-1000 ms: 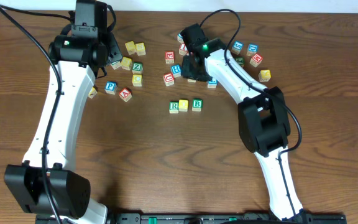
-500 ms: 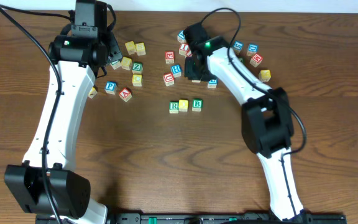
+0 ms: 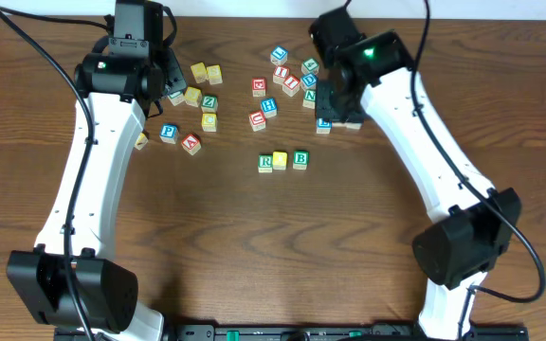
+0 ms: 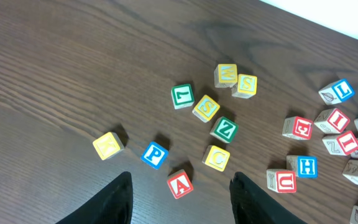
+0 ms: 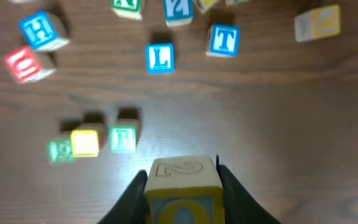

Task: Spell out ROBOT
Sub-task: 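Grasp a second yellow O block with the right gripper, then place the second yellow O block right of the B block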

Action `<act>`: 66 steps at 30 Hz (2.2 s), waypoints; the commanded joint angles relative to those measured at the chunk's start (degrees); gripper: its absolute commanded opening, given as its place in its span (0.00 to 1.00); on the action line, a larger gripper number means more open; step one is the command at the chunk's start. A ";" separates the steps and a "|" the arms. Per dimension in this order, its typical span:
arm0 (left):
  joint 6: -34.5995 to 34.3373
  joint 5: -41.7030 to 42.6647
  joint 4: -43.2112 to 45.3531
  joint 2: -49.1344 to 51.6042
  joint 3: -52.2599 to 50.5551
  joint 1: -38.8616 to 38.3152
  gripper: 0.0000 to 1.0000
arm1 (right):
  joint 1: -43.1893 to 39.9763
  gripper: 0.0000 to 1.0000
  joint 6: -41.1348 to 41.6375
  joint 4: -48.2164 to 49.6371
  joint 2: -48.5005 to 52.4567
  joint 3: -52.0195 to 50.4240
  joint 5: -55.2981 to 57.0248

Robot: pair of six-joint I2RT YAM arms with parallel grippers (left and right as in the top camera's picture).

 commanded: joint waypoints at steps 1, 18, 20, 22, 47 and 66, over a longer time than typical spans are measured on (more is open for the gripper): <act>0.09 -0.52 -0.07 0.52 -0.24 0.28 0.50 | 1.53 0.22 3.06 4.37 1.51 -8.59 0.83; 0.09 -0.52 -0.09 0.52 -0.24 0.28 0.50 | 3.04 0.22 7.37 28.98 1.53 -30.36 -2.58; 0.09 -0.52 -0.07 0.52 -0.24 0.28 0.50 | 3.02 0.22 7.54 30.14 1.53 -31.26 -2.56; 0.07 -0.52 -0.07 0.52 -0.24 0.28 0.50 | 3.02 0.23 7.54 31.56 1.57 -32.22 -2.62; 0.09 -0.52 0.35 0.55 -1.31 0.28 0.50 | 3.32 0.40 7.50 35.10 1.68 -34.05 -4.09; -0.63 2.97 -1.18 0.55 -1.31 0.22 0.50 | -2.89 0.55 4.46 32.70 -15.96 -33.05 -5.33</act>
